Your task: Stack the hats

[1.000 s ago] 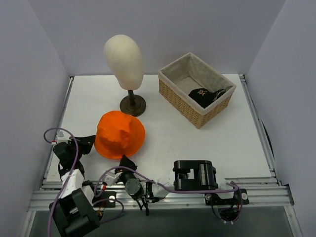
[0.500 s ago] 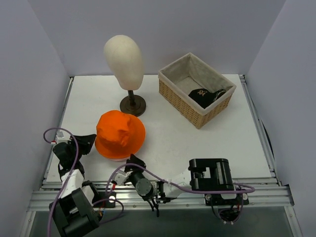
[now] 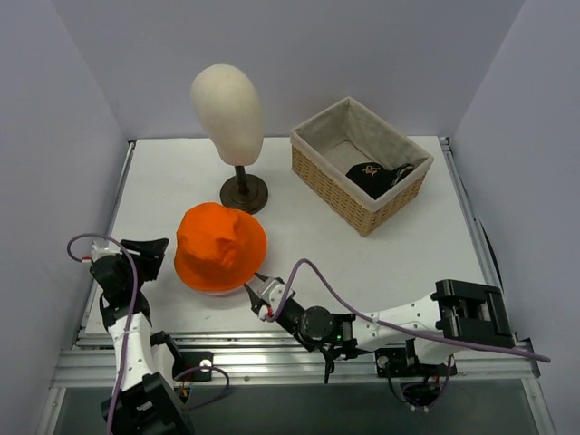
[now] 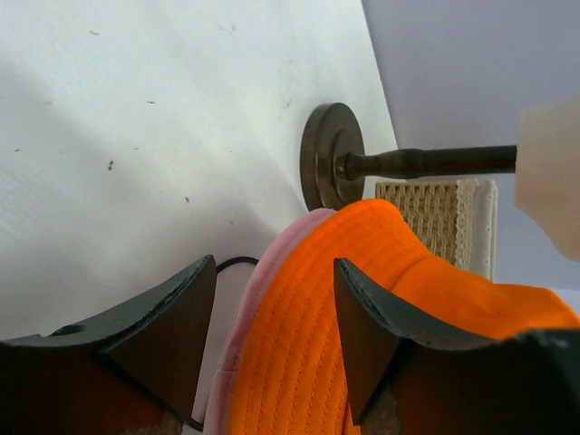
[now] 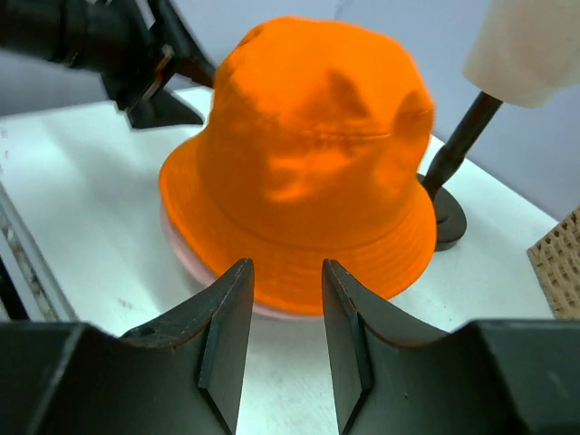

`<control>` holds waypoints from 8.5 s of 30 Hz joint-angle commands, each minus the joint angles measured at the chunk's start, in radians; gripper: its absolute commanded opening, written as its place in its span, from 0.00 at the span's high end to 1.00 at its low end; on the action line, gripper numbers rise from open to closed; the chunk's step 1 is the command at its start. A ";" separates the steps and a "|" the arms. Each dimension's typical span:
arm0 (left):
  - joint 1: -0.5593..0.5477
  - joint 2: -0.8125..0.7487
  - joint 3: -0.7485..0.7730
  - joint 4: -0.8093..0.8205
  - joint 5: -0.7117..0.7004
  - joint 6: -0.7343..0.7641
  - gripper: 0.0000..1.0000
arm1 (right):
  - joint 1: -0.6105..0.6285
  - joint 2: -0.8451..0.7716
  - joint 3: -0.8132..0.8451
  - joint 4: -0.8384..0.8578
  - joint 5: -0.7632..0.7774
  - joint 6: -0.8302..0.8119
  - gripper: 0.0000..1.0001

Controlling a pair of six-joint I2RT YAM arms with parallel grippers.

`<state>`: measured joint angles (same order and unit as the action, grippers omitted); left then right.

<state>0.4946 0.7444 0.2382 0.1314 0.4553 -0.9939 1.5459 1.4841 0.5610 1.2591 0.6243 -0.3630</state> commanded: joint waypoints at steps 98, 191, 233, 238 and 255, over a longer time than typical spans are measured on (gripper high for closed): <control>-1.331 0.066 0.605 -0.199 -0.750 0.637 0.06 | -1.316 0.113 0.787 -1.353 -0.109 0.987 0.59; -1.331 -0.048 0.527 -0.151 -0.845 0.626 0.06 | -1.328 -0.088 0.658 -0.612 -0.425 0.946 1.00; -1.329 -0.175 0.632 -0.240 -0.897 0.560 0.06 | -0.848 0.128 1.100 -0.225 -0.204 0.569 1.00; -1.329 -0.227 0.624 -0.266 -0.900 0.540 0.06 | -0.810 0.163 1.137 -0.150 -0.184 0.591 1.00; -1.329 -0.375 0.610 -0.360 -0.938 0.529 0.06 | -0.687 0.309 1.281 0.017 -0.155 0.562 1.00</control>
<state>-0.8318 0.3752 0.8444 -0.2226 -0.4679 -0.4614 0.8547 1.7977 1.7840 1.1233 0.4637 0.1963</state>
